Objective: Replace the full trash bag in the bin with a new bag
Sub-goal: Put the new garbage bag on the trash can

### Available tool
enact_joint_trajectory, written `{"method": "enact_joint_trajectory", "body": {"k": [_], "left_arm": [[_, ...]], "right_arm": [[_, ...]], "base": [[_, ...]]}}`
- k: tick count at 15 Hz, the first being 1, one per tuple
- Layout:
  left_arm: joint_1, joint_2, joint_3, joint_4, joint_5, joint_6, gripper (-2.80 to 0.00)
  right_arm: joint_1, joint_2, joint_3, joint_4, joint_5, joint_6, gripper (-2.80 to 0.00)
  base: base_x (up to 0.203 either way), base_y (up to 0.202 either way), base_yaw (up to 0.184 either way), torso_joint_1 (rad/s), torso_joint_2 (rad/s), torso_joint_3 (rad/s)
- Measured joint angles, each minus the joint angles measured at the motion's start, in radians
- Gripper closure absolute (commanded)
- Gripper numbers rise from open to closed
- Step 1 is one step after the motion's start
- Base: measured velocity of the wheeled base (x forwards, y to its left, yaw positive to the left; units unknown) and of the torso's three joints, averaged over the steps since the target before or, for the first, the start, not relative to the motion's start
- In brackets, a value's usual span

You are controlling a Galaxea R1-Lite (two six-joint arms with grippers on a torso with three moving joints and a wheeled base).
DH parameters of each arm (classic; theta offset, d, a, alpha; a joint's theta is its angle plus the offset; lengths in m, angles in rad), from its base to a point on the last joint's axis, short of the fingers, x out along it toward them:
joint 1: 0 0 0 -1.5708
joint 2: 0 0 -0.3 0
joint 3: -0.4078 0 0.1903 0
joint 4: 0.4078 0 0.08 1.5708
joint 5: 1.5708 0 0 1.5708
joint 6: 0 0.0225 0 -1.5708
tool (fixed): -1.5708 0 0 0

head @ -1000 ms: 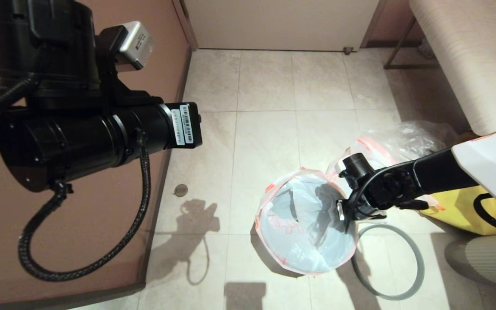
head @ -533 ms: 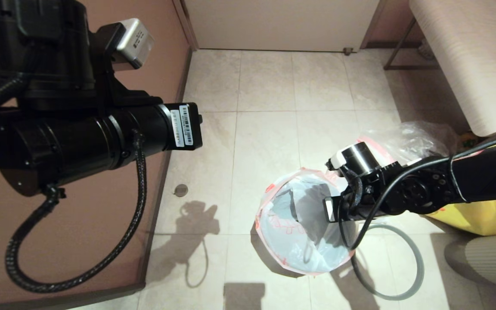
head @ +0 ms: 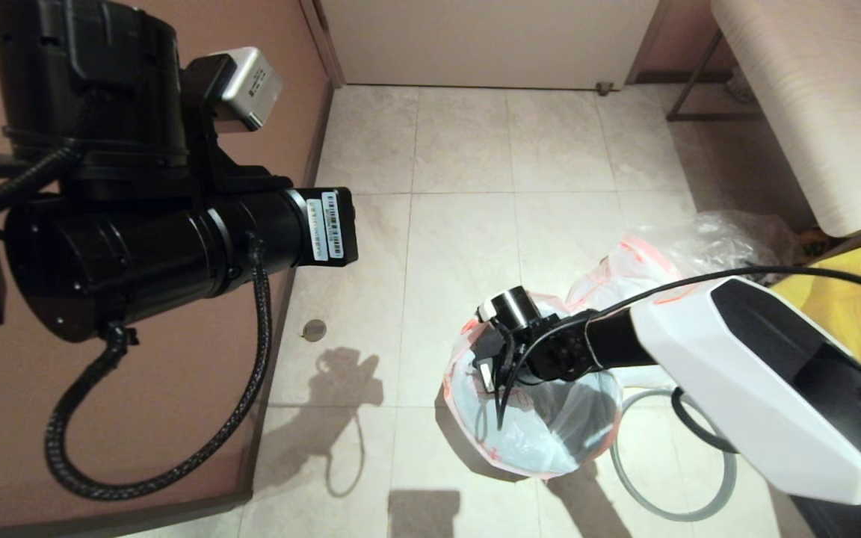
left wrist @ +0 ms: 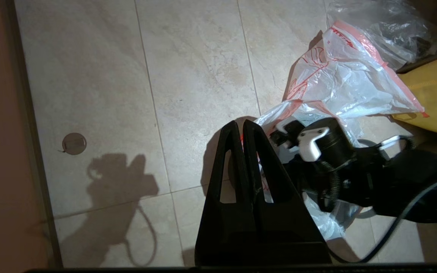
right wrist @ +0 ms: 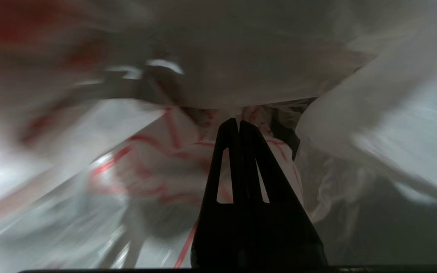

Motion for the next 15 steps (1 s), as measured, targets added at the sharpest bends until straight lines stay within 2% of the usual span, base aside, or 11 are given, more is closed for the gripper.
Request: {"method": "enact_joint_trajectory", "body": {"k": [3,5,9,12,15], "left_arm": [[0.004,-0.001,-0.002,-0.001,0.0,0.0,0.0],[0.006,-0.003,-0.002,-0.002,0.0,0.0,0.0],[0.004,-0.005,-0.002,-0.001,0.001,0.0,0.0],[0.0,-0.008,-0.001,-0.002,0.002,0.0,0.0],[-0.002,-0.006,-0.001,-0.002,0.002,0.0,0.0]], "right_arm": [[-0.03,0.168,-0.103,-0.008,-0.03,-0.047,0.0],[-0.061,0.24,-0.12,-0.076,-0.034,-0.053,0.0],[-0.073,0.314,-0.124,-0.229,-0.017,-0.067,0.0],[-0.075,0.374,-0.124,-0.242,-0.018,-0.147,0.0],[-0.081,0.41,-0.123,-0.244,-0.018,-0.153,0.0]], "base": [[0.0,0.0,0.0,0.0,0.0,0.0],[0.0,0.0,0.0,0.0,0.0,0.0],[0.0,0.0,0.0,0.0,0.0,0.0],[0.0,0.0,0.0,0.0,0.0,0.0],[0.0,0.0,0.0,0.0,0.0,0.0]]}}
